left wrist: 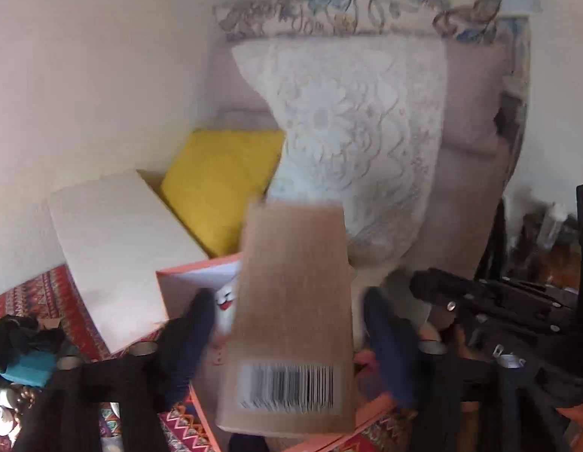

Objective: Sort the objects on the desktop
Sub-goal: 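Lower the carton and grey cup into the orange box and open both tools, then grasp the brown mesh bag with the left tool while the right tool grasps the white lid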

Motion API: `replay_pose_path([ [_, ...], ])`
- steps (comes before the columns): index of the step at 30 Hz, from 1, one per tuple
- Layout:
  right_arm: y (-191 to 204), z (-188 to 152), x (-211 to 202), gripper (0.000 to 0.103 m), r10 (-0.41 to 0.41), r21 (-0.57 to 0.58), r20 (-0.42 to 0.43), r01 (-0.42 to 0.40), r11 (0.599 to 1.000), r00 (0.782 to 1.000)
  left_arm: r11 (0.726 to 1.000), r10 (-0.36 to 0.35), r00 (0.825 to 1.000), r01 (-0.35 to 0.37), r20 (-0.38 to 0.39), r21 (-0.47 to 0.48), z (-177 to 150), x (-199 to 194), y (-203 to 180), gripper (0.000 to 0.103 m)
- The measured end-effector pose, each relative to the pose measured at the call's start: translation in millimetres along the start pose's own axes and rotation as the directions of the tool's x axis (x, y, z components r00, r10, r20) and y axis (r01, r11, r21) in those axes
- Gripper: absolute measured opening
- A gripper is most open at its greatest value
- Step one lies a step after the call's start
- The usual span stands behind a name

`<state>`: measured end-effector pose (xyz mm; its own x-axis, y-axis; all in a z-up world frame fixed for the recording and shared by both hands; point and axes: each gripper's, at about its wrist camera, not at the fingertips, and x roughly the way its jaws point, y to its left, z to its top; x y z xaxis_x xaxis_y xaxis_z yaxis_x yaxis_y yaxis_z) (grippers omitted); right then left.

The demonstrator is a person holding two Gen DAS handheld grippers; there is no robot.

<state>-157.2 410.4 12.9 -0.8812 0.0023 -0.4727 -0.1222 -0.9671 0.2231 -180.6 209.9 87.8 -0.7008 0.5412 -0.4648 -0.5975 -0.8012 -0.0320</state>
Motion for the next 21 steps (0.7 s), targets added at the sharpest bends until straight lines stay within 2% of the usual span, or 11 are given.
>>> replay_pose_path([
  [1, -3.6, -3.1, 3.9, 0.087, 0.0, 0.032, 0.012, 0.0, 0.999, 1.0, 1.0, 0.013, 1.0, -0.013, 0.002, -0.008, 0.0, 2.6, 2.0, 0.095],
  [3, -5.6, -6.8, 6.0, 0.088, -0.004, 0.053, 0.034, 0.002, 0.999, 0.999, 0.999, 0.031, 0.999, -0.031, 0.017, -0.029, -2.9, 1.9, 9.8, 0.102],
  [7, -3.3, -11.7, 6.5, 0.088, 0.0, 0.071, 0.038, -0.002, 0.997, 0.999, 0.995, 0.067, 0.998, -0.066, 0.003, -0.077, -10.8, 1.0, 28.4, 0.102],
  [12, 17.4, -9.5, 3.5, 0.088, 0.02, 0.063, 0.034, -0.022, 0.998, 0.999, 0.986, 0.098, 0.995, -0.099, -0.017, -0.133, -24.9, -8.8, 54.8, 0.102],
  [16, 46.2, -11.1, 2.7, 0.088, 0.05, 0.037, 0.033, -0.051, 0.998, 0.998, 0.979, 0.131, 0.991, -0.133, -0.021, -0.158, -40.0, -26.4, 75.9, 0.102],
  [21, 101.2, -20.3, 17.7, 0.088, 0.105, -0.019, -0.008, -0.105, 0.994, 0.994, 0.958, 0.191, 0.981, -0.196, -0.045, -0.21, -66.7, -48.2, 117.7, 0.102],
])
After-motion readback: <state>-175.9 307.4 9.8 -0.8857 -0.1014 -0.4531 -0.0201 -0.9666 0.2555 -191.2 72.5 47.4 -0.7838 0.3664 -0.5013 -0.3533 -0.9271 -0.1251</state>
